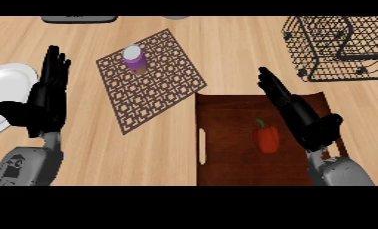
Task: Pick the bell pepper from the tray and place it in the tiered basket
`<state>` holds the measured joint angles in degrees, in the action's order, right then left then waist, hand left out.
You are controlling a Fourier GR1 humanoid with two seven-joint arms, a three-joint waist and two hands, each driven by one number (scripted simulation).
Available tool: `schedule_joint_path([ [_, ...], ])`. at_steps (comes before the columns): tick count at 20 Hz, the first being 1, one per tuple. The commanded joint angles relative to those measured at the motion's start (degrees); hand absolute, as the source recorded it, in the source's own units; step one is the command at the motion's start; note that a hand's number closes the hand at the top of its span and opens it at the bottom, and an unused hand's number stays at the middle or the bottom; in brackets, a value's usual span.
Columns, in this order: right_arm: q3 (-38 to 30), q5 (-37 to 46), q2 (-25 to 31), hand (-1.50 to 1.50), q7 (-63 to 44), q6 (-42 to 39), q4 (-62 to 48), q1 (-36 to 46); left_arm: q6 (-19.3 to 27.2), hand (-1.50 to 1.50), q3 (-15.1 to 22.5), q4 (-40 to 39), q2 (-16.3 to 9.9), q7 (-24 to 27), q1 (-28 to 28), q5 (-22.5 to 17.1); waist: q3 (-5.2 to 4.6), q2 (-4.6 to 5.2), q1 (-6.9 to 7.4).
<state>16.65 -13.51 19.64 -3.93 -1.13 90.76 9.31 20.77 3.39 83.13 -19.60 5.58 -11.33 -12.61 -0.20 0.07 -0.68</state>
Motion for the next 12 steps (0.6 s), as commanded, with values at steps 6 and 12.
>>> schedule_joint_path([
  [6, -17.5, -4.5, -6.4, 1.5, 4.5, 18.7, 3.6, -8.1, -2.0, 0.0, 2.4, -1.8, -9.5, -4.1, 4.4, 8.3, 0.41, -0.77, -2.67],
  [12, -22.4, 8.4, -7.9, -1.5, -0.4, 41.4, -0.8, -21.6, -2.5, 0.0, 4.5, -1.0, -7.7, -4.9, 7.1, 8.1, 0.05, -0.68, -3.08],
])
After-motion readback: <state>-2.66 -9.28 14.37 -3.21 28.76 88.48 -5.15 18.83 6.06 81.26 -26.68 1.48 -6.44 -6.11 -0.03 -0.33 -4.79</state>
